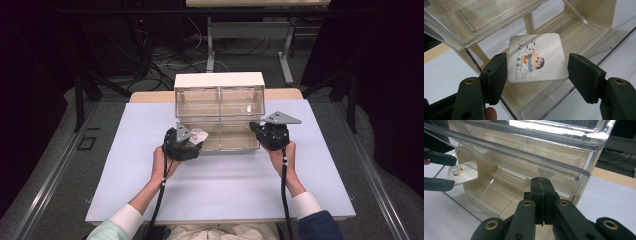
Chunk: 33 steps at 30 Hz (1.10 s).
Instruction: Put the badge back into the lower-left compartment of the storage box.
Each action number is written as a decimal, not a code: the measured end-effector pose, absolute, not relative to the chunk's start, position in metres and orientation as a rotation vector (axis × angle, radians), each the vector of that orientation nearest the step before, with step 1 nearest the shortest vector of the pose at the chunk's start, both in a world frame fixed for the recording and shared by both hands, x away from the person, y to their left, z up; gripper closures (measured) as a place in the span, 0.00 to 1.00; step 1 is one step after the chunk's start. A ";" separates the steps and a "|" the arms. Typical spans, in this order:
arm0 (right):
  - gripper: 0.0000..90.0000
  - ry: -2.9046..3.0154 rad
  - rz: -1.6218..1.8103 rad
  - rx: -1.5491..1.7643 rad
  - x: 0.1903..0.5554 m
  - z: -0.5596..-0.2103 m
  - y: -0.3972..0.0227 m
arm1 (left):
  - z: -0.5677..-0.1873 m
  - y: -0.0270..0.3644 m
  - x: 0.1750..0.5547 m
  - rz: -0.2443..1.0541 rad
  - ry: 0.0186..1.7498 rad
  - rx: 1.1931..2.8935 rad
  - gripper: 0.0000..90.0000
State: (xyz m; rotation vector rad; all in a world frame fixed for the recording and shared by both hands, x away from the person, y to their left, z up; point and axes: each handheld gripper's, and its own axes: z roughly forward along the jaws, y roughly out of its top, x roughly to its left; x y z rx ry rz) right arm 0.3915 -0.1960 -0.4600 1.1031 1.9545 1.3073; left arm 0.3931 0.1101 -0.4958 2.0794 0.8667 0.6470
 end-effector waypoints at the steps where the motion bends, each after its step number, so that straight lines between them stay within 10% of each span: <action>1: 1.00 1.955 1.310 1.109 0.391 -0.460 -0.196 | -0.496 0.110 0.393 0.650 0.865 2.084 0.37; 33: 1.00 1.959 1.309 1.098 0.391 -0.459 -0.196 | -0.487 0.127 0.376 0.611 0.862 2.090 0.15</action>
